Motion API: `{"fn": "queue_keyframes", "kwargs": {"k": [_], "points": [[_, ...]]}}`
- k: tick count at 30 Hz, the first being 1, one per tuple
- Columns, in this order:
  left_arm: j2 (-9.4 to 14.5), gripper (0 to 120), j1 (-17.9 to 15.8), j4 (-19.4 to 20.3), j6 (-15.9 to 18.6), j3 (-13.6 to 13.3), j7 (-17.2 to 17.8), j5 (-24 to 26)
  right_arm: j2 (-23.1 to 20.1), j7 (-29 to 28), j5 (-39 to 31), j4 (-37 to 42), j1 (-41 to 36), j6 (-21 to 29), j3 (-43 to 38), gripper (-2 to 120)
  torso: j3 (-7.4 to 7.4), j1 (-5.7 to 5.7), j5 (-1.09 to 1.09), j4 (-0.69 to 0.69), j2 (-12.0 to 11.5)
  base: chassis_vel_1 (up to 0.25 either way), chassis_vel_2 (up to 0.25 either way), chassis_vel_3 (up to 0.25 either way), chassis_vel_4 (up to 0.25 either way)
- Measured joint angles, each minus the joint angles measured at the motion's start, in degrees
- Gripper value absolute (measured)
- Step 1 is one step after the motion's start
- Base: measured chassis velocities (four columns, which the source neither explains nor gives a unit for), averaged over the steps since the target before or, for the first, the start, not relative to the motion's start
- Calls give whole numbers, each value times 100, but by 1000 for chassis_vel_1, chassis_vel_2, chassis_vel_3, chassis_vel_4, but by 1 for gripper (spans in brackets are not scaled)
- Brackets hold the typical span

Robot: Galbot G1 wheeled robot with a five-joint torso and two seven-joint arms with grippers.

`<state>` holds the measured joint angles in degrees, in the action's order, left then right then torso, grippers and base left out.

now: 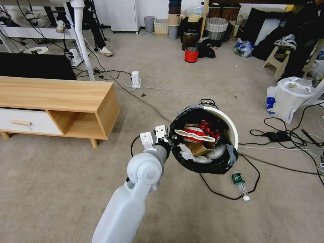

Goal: Pick up the trash bin and place the garbage on the floor into it.

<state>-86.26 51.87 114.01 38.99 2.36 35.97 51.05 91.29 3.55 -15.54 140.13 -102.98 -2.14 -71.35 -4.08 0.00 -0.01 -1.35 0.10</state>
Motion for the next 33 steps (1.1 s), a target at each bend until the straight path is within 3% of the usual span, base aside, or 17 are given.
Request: {"fn": "queue_keyframes", "kwargs": {"k": [25, 33], "points": [[22, 0, 77, 57, -6, 1, 11, -6, 35, 28, -5, 27, -47, -62, 84, 100, -1, -1, 1, 0, 0, -167, 173, 173, -161], [21, 0, 86, 68, -6, 17, 22, -18, 31, 145, 212, -194, -93, -488, 71, 100, -1, -1, 1, 0, 0, -70, 75, 70, -77]]}}
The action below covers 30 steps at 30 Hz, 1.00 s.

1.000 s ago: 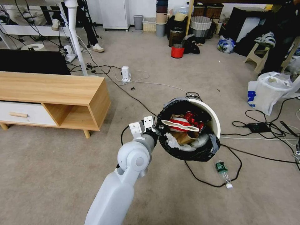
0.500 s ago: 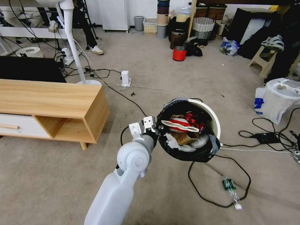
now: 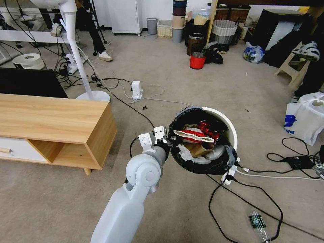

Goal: Pick up the trash bin and place the garbage on the floor into it.

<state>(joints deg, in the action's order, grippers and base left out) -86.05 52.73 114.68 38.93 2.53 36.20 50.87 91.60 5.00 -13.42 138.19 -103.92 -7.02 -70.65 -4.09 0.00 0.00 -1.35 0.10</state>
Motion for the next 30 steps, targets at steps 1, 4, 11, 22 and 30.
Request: {"fn": "queue_keyframes", "kwargs": {"k": [1, 4, 11, 22, 30], "points": [[0, 0, 12, 2, 0, 1, 1, -7, 0, 39, 48, -7, -40, -43, 30, 100, 0, 0, 0, 0, 0, 0, 0, 0, 0], [-18, 0, 29, 2, 7, 6, 1, -30, 39, 114, 162, -7, -104, -80, 134, 100, 1, 0, 0, 0, 0, 0, 0, 0, 0], [-23, 0, 0, -5, 17, 33, 17, -33, 51, 143, 422, -37, -222, -85, 359, 100, 1, 0, -1, 0, 0, 0, 0, 0, 0], [22, 0, 21, 1, 59, 94, 145, -1, -224, -127, 664, -356, -881, 380, 1091, 100, 1, 0, 0, 0, 0, 0, 0, 0, 0], [36, 0, 64, 8, 63, 169, 219, 28, -577, -441, 395, -280, -1301, 1057, 1365, 100, 1, 0, 0, 0, 0, 0, 0, 0, 0]]}}
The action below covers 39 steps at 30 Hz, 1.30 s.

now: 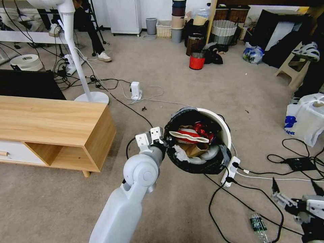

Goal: Pick up the trash bin and place the garbage on the floor into it.

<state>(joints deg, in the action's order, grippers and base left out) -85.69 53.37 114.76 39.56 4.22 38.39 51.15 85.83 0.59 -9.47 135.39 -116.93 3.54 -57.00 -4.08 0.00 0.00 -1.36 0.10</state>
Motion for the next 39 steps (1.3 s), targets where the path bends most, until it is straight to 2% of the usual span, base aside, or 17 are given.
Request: {"fn": "queue_keyframes", "kwargs": {"k": [2, 7, 9, 10, 12, 13, 16, 17, 19, 22, 26, 32, 39], "points": [[41, 0, 19, 8, 0, 25, 52, 52, -240, -250, -294, 6, -150, 369, 108, 100, 0, 0, 0, 2, 0, 0, 0, 0, 0], [119, 0, -13, -47, -11, -5, 108, 179, -539, -574, -724, -65, -302, 814, 75, 100, 0, 0, 0, 0, 0, 0, 0, 0, 0], [179, 0, -24, -78, -23, -20, 181, 283, -874, -803, -1134, -130, -341, 1234, 3, 100, 0, 0, 0, -1, 0, 0, 0, 0, 0], [179, 0, -24, -78, -23, -20, 181, 283, -874, -803, -1134, -130, -341, 1234, 3, 100, 0, 0, 0, -1, 0, 0, 0, 0, 0], [227, 0, -1, -83, -32, -17, 266, 351, -1391, -1113, -1767, -206, -377, 1690, -42, 100, 0, 0, 1, 1, 0, 0, 0, 0, 0], [227, 0, -1, -83, -32, -17, 266, 351, -1391, -1113, -1767, -206, -377, 1690, -42, 100, 0, 0, 1, 1, 0, 0, 0, 0, 0], [236, 0, 13, -90, -34, -7, 344, 416, -2039, -1444, -2330, -257, -426, 2111, -19, 100, 0, 0, 1, 0, 0, 0, 0, 0, 0], [236, 0, 13, -90, -34, -7, 344, 416, -2039, -1444, -2330, -257, -426, 2111, -19, 100, 0, 0, 1, 0, 0, 0, 0, 0, 0], [235, 0, 18, -97, -36, 2, 392, 446, -2660, -1765, -2948, -382, -404, 2529, 67, 100, -1, 0, 0, 3, 0, 0, 0, 0, 0], [234, 0, 23, -98, -37, 5, 404, 448, -2821, -1843, -3111, -436, -373, 2611, 109, 100, -1, 0, 2, 0, 0, 0, 0, 0, 0], [213, 0, 78, -93, -37, 6, 454, 450, -3479, -2319, -3894, -687, -141, 2882, 396, 100, -1, 0, 1, 0, 0, 0, 0, 0, 0], [172, 0, 148, -84, -27, 56, 491, 421, -3855, -2745, -4441, -1081, 193, 2965, 743, 100, -1, 0, 1, 1, 0, 0, 0, 0, 0], [185, 0, 186, -45, -24, 138, 503, 410, -3779, -2742, -4392, -1643, 462, 2909, 1009, 100, -1, 0, 1, 0, 0, 0, 0, 0, 0]]}}
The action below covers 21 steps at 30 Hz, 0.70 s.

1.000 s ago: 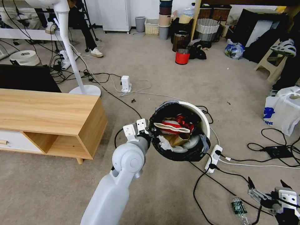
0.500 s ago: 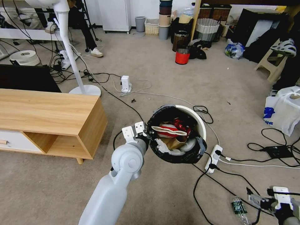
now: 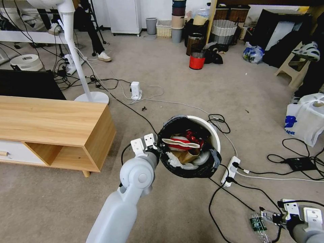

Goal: Pick up the trash bin and place the garbage on the floor into it.

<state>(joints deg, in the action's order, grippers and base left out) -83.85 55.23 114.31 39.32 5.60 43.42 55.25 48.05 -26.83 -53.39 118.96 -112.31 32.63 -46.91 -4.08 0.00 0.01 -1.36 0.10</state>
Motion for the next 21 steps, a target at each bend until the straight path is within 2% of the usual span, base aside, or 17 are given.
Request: {"fn": "queue_keyframes", "kwargs": {"k": [10, 21], "points": [[-50, 0, 47, -5, 2, 11, 2, -73, 256, 335, 464, -832, 459, -174, 367, 100, 0, 0, 0, 0, 0, 0, 0, 0, 0], [20, 0, 76, -8, 0, 68, 8, -84, 455, 409, 737, -1186, 796, -211, 848, 100, 0, 0, -1, 1, 0, 0, 0, 0, 0]]}}
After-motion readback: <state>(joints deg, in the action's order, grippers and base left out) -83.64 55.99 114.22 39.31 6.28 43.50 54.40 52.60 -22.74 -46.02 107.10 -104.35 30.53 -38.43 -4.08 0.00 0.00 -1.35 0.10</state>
